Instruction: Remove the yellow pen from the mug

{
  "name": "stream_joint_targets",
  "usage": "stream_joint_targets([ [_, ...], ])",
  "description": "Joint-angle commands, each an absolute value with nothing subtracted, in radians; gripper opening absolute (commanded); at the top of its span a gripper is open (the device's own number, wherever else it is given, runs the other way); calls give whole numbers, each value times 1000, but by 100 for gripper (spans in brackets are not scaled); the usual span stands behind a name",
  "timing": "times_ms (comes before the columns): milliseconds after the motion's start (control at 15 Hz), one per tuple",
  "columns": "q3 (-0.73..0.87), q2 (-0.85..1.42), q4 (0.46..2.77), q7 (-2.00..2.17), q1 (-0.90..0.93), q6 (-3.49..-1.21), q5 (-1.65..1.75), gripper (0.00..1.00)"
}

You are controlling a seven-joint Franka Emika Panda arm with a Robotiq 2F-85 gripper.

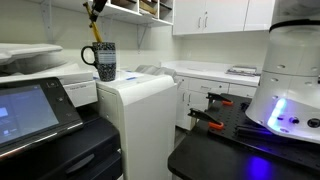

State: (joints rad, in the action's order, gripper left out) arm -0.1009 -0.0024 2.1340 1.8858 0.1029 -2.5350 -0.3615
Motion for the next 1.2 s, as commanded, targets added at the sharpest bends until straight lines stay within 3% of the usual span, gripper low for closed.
stream_joint_targets([
  [0,-100,-62,2163,1826,100,-2560,-428,5],
  [533,-82,-129,2146,1886,54,-2531,-421,5],
  [1133,-24,12,2069,2303,-40,-2314,-231,5],
])
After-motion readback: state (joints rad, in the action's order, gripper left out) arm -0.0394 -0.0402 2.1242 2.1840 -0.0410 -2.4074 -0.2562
